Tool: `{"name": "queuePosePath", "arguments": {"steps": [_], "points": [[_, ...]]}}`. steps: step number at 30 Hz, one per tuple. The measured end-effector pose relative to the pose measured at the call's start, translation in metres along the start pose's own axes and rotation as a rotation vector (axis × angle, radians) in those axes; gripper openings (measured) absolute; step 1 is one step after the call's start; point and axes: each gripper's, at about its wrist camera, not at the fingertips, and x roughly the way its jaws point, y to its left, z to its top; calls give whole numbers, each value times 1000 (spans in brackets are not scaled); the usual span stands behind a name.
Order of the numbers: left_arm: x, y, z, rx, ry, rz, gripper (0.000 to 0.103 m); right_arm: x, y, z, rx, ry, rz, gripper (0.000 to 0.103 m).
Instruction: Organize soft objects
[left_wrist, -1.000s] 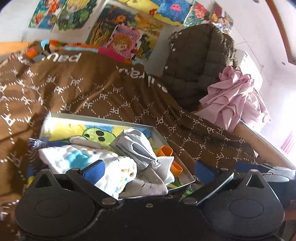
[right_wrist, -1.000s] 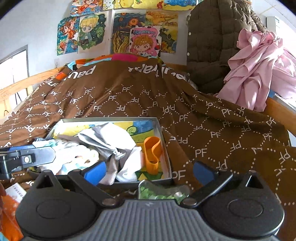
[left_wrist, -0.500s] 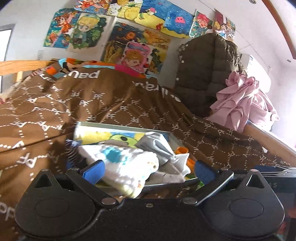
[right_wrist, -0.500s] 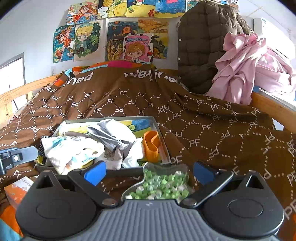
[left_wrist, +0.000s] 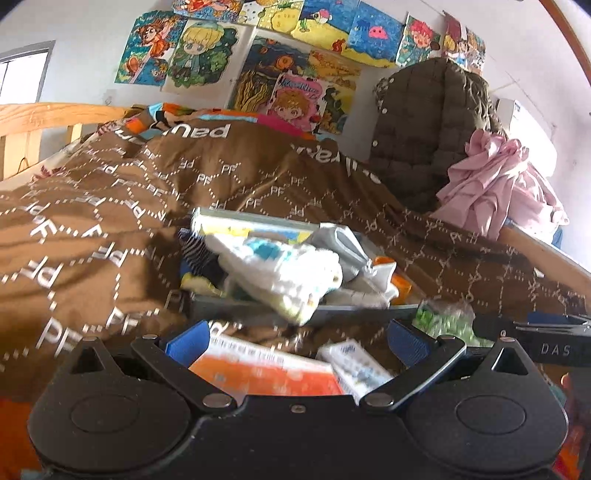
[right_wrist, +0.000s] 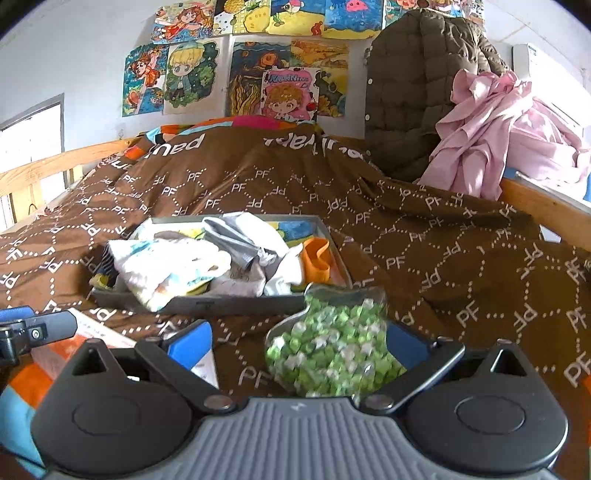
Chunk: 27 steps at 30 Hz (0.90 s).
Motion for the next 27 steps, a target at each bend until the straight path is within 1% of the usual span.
{"name": "queuePosePath", "arguments": {"steps": [4, 9, 16, 21, 27], "points": [[-7, -1, -10, 9, 13, 11, 102, -6, 2, -14, 9, 12, 10, 103], [-12, -1, -18, 56, 27, 14, 102, -11, 2, -28, 17, 20, 16, 103], [-18, 1, -28, 71, 56, 33, 102, -13, 0, -35, 41, 34, 31, 103], [-22, -3, -37, 99, 74, 26, 102, -12, 1, -42, 46, 52, 41, 103], [-22, -5, -40, 101, 84, 25, 102, -12, 0, -45, 51, 55, 51, 103]]}}
